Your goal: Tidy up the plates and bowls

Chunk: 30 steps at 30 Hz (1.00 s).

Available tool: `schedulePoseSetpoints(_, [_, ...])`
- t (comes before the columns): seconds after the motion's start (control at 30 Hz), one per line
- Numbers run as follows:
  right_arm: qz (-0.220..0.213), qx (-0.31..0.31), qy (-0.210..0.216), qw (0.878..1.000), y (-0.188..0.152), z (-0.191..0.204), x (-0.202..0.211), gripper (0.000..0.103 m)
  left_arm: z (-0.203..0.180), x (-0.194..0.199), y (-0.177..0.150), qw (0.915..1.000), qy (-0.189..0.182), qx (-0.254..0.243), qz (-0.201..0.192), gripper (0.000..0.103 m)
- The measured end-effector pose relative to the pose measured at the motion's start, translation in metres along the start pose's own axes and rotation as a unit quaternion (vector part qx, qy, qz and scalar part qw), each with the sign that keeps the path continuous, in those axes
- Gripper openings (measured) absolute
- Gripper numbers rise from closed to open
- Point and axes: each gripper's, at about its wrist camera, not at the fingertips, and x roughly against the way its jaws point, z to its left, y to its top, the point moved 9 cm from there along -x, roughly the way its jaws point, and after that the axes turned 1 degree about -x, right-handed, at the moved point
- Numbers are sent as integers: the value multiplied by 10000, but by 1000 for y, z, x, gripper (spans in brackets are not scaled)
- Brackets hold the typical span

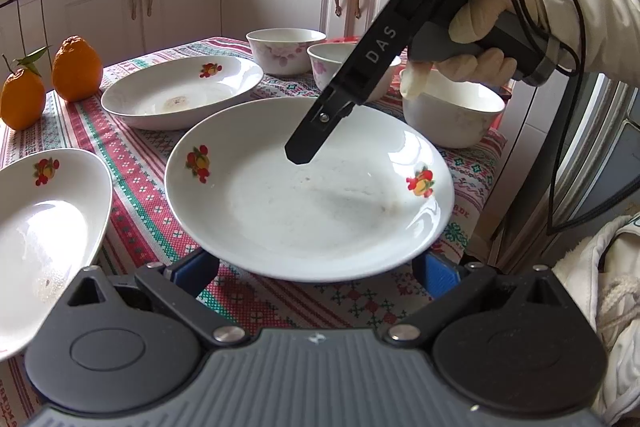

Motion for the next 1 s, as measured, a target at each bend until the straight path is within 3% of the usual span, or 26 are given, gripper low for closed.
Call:
schedulePoseSetpoints(0.2, [-9, -397, 297, 9988, 1, -1, 2, 88, 1, 4, -2, 10000, 33, -26, 45, 102])
schedulePoseSetpoints(0.6, [55, -574, 611, 9965, 2, 5, 2, 93, 3, 10, -5, 9999, 74, -122, 85, 102])
schedulePoseSetpoints(1.0, [-191, -352, 781, 9961, 16, 28, 25, 93, 7, 32, 0, 9998, 180, 23, 57, 102])
